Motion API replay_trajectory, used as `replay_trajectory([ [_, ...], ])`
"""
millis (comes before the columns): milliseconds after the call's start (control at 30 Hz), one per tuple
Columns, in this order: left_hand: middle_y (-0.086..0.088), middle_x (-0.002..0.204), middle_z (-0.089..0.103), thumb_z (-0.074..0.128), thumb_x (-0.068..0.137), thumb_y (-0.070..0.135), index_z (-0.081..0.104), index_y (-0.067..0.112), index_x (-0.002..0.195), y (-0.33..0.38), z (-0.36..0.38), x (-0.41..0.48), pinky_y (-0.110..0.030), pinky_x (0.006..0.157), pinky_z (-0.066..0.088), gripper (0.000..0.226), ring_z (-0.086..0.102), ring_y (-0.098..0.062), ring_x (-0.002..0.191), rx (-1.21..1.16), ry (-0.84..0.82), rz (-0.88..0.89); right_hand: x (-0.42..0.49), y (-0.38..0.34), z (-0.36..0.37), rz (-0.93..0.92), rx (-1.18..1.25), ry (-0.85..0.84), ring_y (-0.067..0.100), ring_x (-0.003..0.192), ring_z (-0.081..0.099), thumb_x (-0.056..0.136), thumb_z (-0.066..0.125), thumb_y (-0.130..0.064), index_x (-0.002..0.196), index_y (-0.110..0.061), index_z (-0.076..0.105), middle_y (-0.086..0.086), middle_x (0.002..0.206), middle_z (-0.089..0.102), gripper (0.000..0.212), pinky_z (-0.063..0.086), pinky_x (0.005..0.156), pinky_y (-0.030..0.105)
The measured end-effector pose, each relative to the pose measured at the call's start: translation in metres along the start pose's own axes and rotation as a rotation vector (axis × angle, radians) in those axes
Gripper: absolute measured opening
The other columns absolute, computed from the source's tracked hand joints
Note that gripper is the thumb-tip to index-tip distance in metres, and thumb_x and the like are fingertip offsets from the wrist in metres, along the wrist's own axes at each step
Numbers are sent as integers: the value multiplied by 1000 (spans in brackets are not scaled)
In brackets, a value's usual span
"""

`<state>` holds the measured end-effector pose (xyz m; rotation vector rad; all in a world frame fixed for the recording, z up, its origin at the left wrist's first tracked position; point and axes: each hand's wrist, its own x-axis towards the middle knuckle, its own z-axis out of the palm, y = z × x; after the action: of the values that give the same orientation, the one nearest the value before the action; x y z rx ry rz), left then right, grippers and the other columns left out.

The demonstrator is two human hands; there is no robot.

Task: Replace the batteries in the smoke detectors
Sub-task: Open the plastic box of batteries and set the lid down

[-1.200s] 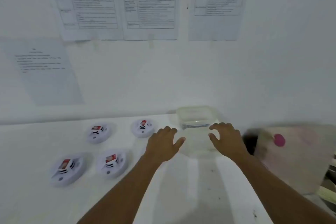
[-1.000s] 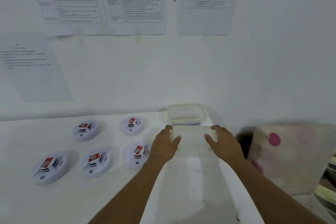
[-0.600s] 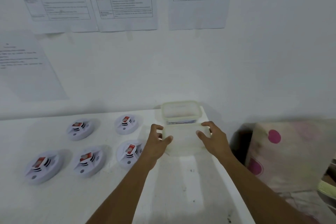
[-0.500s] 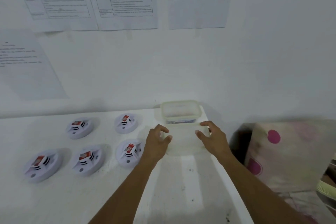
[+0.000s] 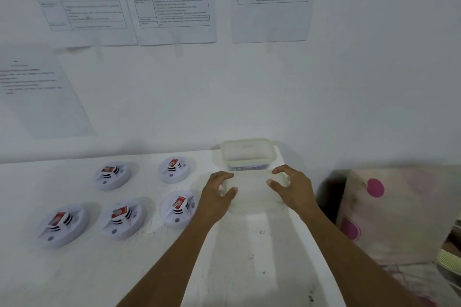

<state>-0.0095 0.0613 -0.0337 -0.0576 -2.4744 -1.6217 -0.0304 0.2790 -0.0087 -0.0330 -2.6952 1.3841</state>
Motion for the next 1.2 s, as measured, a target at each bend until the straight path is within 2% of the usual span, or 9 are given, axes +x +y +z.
replay_trajectory([
  [200,5,113,51,78,79,31,62,24,106,-4,-3,-16,-6,81,39,32,54,-11,103,141,111,38,-10,1,2,23,-37,41,21,112,54,81,68,-54,135,-35,46,3,122,51,61,43,92,31],
  [300,5,103,46,80,70,49,59,23,92,-1,0,-33,-16,75,40,40,49,-10,95,263,161,95,-31,3,8,72,39,121,22,102,61,76,71,-58,137,-37,41,2,123,51,71,53,90,39],
  [400,10,95,45,62,70,64,51,25,77,5,6,-47,-20,78,39,41,42,-7,93,373,155,215,-48,1,17,90,83,82,12,89,64,76,74,-53,135,-36,43,-2,108,61,68,56,79,32],
  [533,10,95,48,62,78,52,56,23,78,14,6,-41,-22,80,41,30,47,-5,95,303,127,222,-51,-5,19,116,199,9,9,80,65,82,76,-34,129,-37,49,-2,101,65,54,61,75,36],
  [600,8,107,50,70,83,37,60,24,95,17,2,-29,-24,84,45,21,54,-10,100,213,88,117,-46,-6,14,139,253,-33,12,84,67,85,73,-27,128,-37,51,-3,100,66,49,60,79,38],
  [700,7,120,53,72,85,30,57,31,112,19,0,-16,-29,91,48,31,55,-15,103,101,-21,-87,-41,-8,11,166,239,-141,16,100,63,85,72,-35,129,-39,48,-5,112,62,50,56,90,43],
  [833,8,116,56,74,84,30,56,35,108,20,-1,-18,-34,86,55,30,57,-12,96,-62,-43,-208,-44,-11,18,173,303,-206,19,103,62,87,71,-31,128,-38,49,-2,116,63,47,56,90,44],
  [967,-3,116,56,77,82,23,54,34,107,18,-6,-23,-39,81,58,35,58,-25,103,-265,-101,-278,-39,-13,19,210,371,-258,24,103,62,89,68,-22,114,-44,53,3,112,63,36,57,86,47],
  [1200,-9,113,59,76,82,16,53,29,108,22,-8,-22,-42,81,58,37,60,-26,98,-342,-168,-306,-35,-14,17,266,439,-365,33,103,63,91,64,-12,109,-40,52,13,109,64,35,58,84,51],
])
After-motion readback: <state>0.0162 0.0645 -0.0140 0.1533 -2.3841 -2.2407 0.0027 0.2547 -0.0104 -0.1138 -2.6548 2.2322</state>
